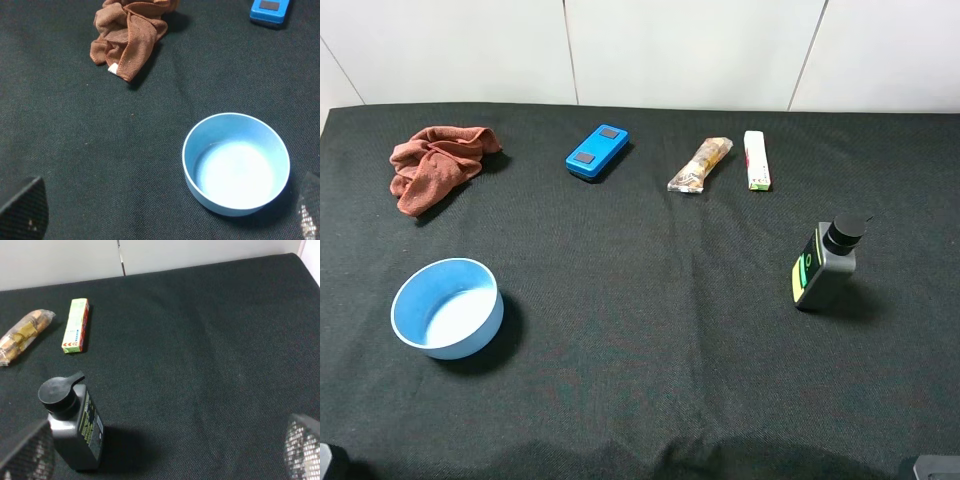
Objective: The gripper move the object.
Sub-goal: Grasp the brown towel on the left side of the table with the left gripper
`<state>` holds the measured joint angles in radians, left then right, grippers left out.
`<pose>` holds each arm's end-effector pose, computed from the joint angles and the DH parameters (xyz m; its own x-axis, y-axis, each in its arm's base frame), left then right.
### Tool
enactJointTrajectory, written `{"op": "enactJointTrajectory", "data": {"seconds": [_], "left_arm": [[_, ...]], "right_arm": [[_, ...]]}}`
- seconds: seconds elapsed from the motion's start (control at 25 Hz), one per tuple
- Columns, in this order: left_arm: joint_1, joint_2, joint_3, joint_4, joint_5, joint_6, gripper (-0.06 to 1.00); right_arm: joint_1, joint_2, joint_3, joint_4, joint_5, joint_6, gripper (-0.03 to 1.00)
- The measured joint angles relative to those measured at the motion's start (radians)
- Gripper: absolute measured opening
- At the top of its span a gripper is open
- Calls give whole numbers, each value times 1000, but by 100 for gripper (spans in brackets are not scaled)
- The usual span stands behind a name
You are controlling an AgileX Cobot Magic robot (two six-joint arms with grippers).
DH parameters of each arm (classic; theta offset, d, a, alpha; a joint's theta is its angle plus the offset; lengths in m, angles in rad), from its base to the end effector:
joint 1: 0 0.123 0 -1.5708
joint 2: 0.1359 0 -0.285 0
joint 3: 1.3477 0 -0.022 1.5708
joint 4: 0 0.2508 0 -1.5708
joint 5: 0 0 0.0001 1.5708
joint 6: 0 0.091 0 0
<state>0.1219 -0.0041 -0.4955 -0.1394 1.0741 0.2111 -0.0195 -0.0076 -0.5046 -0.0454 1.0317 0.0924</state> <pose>-0.0045 -0.0118 0.2756 -0.4583 0.0877 -0.8845 0.0532 0.9960 0.0712 -0.0055 -0.0034 0.2810 -0.4137 0.0771 -0.9072 0.0836 0.9954 0.0464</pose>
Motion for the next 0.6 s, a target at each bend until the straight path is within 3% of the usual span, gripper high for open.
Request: {"op": "enactJointTrajectory", "data": {"seconds": [0.6], "left_arm": [[0, 0, 0, 0, 0, -2, 100]], "right_arm": [[0, 0, 0, 0, 0, 0, 69]]}}
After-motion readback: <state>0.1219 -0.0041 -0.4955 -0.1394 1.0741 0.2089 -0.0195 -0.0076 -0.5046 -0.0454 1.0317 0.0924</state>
